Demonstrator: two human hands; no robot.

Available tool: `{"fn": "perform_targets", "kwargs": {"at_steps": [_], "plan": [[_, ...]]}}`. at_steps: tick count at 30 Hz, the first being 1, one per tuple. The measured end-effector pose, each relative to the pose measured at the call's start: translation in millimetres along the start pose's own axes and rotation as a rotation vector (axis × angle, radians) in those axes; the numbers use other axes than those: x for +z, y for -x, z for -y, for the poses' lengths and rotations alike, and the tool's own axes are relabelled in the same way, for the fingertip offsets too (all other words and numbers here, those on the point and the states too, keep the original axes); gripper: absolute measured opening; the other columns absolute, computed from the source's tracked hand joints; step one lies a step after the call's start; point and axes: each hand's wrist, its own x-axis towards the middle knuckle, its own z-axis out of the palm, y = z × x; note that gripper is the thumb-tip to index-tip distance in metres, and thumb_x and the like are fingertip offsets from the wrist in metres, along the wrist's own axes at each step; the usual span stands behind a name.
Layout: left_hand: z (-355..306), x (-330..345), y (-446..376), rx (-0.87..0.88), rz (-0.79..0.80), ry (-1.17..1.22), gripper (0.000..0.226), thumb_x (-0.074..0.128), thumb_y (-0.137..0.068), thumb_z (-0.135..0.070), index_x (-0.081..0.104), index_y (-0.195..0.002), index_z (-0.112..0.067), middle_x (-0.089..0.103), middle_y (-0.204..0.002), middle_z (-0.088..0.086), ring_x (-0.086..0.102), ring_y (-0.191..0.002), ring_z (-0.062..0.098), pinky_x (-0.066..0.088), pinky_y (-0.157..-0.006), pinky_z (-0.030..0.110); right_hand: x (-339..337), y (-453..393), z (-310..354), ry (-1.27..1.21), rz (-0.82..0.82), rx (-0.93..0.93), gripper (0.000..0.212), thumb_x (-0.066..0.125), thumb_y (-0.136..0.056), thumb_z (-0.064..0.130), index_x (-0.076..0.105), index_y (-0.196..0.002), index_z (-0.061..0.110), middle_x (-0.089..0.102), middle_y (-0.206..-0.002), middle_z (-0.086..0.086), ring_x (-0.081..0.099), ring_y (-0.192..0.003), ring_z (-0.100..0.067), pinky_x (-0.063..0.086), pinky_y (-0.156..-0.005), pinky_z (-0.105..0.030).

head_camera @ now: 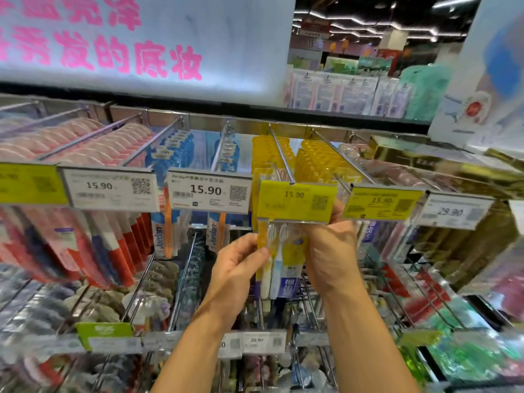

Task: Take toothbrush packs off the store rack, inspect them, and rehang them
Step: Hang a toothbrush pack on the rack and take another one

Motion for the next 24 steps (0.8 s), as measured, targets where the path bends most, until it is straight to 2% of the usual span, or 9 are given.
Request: {"fn": "perform_targets", "kwargs": {"at_steps": [2,4,7,11,13,16,19,21,24], "plan": [[-0.3,1.5,0.0,0.009,-0.021,-0.014,0.017,0.062,-0.09,-0.021,0.074,-0.097,-0.011,0.068,-0.109,0.029,0.06,-0.11,0.049,0.047,-0.103,0.058,-0.2,-1.8,0.5,0.008,0.007,0.005,0.033,0.09,-0.057,0.002,0.078,-0.078,0.024,0.078,-0.079,0.007,0.075,-0.076,-0.01,0.059,-0.067,-0.027],[-1.4,2.3,-0.6,-0.006,-0.038,-0.021,0.016,0.064,-0.094,-0.016,0.077,-0.09,-0.023,0.076,-0.101,0.012,0.069,-0.101,0.031,0.055,-0.095,0.037,0.4,-2.3,2.2,0.015,0.012,-0.013,0.038,0.085,-0.058,-0.001,0.08,-0.074,0.033,0.078,-0.077,0.011,0.074,-0.074,-0.006,0.058,-0.064,-0.023],[-2.4,2.5,0.2,-0.023,-0.031,-0.019,0.046,0.058,-0.098,-0.007,0.077,-0.076,-0.043,0.073,-0.081,-0.016,0.065,-0.083,0.001,0.05,-0.076,0.009,-0.3,-3.1,1.5,0.013,0.03,-0.008,0.033,0.071,-0.069,0.005,0.079,-0.073,0.036,0.077,-0.077,0.013,0.073,-0.073,-0.005,0.057,-0.061,-0.022],[-1.0,3.7,-2.7,0.013,-0.064,0.009,0.027,0.065,-0.094,-0.018,0.077,-0.08,-0.038,0.071,-0.085,-0.01,0.063,-0.088,0.007,0.051,-0.085,0.021,-2.4,-5.1,-1.7,0.05,-0.006,0.033,0.025,0.086,-0.058,0.021,0.075,-0.081,0.023,0.078,-0.089,0.005,0.074,-0.08,-0.012,0.058,-0.066,-0.027],[0.3,2.1,-4.1,0.022,-0.075,0.029,0.022,0.067,-0.093,-0.02,0.078,-0.082,-0.036,0.07,-0.087,-0.007,0.063,-0.088,0.008,0.052,-0.085,0.021,-1.4,-6.9,-4.6,0.096,-0.002,0.07,0.039,0.095,-0.047,0.042,0.079,-0.08,0.028,0.073,-0.11,-0.015,0.073,-0.091,-0.023,0.06,-0.071,-0.034],[1.2,2.8,-7.6,0.001,-0.099,0.053,0.022,0.06,-0.098,-0.013,0.078,-0.09,-0.024,0.075,-0.095,0.006,0.069,-0.092,0.013,0.056,-0.084,0.025,1.4,-8.5,-4.5,0.035,-0.016,0.127,0.054,0.094,-0.033,0.068,0.079,-0.077,0.04,0.067,-0.111,-0.012,0.072,-0.087,-0.017,0.06,-0.066,-0.032],[2.2,4.9,-14.5,-0.046,-0.143,0.067,0.019,0.057,-0.1,-0.01,0.074,-0.095,-0.017,0.078,-0.094,0.003,0.073,-0.089,0.014,0.059,-0.079,0.025,8.1,-14.3,-1.3,0.065,-0.019,0.087,0.016,0.087,-0.072,0.04,0.077,-0.084,0.041,0.067,-0.1,-0.004,0.069,-0.075,-0.006,0.056,-0.061,-0.024],[0.7,7.7,-19.9,-0.07,-0.175,0.046,0.017,0.058,-0.1,-0.012,0.072,-0.093,-0.018,0.077,-0.088,-0.005,0.072,-0.085,0.009,0.058,-0.08,0.027,7.8,-24.0,-8.7,0.106,-0.045,0.046,0.019,0.071,-0.092,0.007,0.07,-0.094,0.027,0.066,-0.089,-0.001,0.063,-0.065,-0.004,0.052,-0.057,-0.021],[0.3,11.6,-31.3,-0.088,-0.211,-0.016,0.014,0.059,-0.101,-0.016,0.073,-0.096,-0.016,0.079,-0.087,-0.005,0.072,-0.086,0.007,0.059,-0.083,0.027,9.9,-37.7,-16.6,0.147,-0.127,0.066,0.015,0.064,-0.098,0.003,0.061,-0.093,0.018,0.066,-0.07,0.01,0.059,-0.057,-0.005,0.051,-0.053,-0.021]]}}
